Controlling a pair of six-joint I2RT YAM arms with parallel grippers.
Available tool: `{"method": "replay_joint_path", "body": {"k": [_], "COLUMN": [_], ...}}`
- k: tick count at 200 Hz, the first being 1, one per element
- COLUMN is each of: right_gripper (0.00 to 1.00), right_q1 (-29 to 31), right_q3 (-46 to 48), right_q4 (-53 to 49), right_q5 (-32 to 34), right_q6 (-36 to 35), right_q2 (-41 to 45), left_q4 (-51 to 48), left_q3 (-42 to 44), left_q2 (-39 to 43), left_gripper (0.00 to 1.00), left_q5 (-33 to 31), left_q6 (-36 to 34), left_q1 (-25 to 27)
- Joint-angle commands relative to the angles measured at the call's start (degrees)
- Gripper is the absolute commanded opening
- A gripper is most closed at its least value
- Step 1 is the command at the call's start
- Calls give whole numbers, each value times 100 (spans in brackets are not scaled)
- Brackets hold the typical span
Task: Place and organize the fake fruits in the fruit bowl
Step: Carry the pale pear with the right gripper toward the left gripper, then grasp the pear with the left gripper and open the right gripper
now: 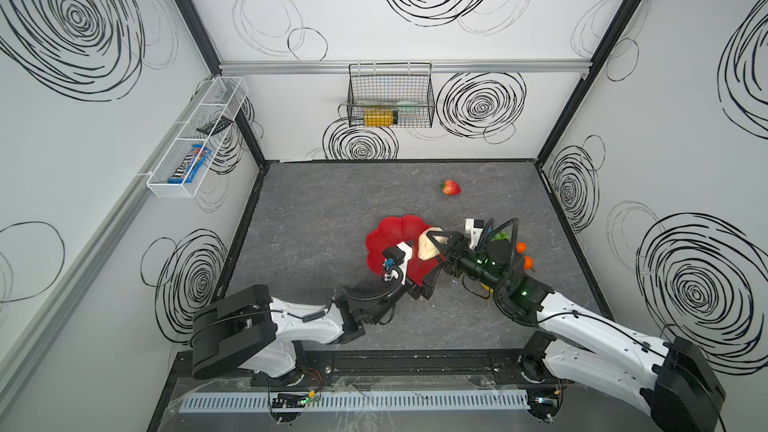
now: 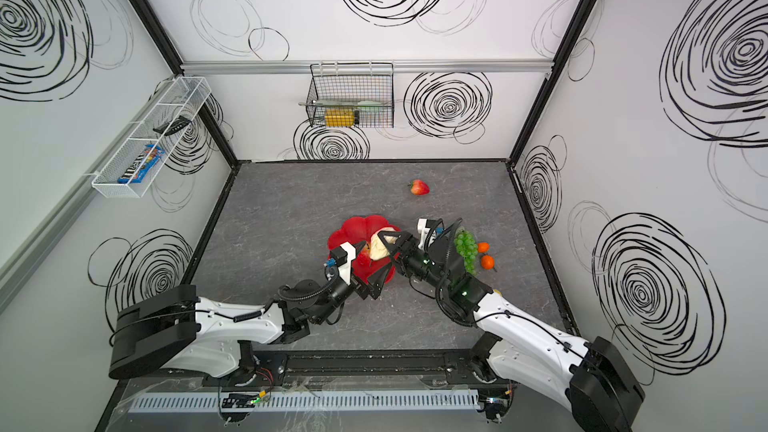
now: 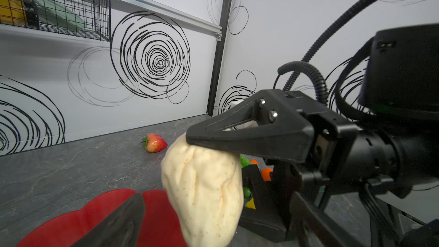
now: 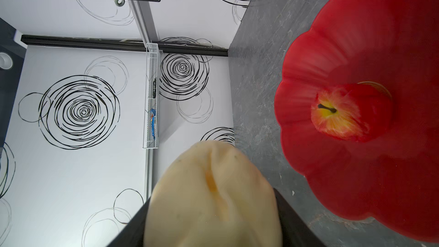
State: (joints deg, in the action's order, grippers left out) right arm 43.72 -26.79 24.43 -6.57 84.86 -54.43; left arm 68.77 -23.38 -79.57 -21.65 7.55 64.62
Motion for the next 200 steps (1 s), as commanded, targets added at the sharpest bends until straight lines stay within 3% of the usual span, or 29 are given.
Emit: {"method": "replay_joint_path", "body": {"k": [1, 170, 186, 200], "right_gripper": [63, 63, 66, 74], "right_q1": [129, 590, 595, 586], "right_q3": [64, 108, 82, 42], "right_q4": [325, 431, 387, 201], "right_q5": [225, 451, 459, 523], "right_q6": [153, 138, 106, 6], "right_q2": [81, 12, 12, 33], "left_q4": [470, 242, 243, 180], "left_q3": [-180, -256, -205, -164], "left_q2": [-100, -226, -174, -76], "left_gripper": [97, 66, 65, 65], "left_q5": [-250, 39, 30, -21], "left_q6": [-111, 228, 257, 264], "left_q1": [7, -248, -248, -248]}}
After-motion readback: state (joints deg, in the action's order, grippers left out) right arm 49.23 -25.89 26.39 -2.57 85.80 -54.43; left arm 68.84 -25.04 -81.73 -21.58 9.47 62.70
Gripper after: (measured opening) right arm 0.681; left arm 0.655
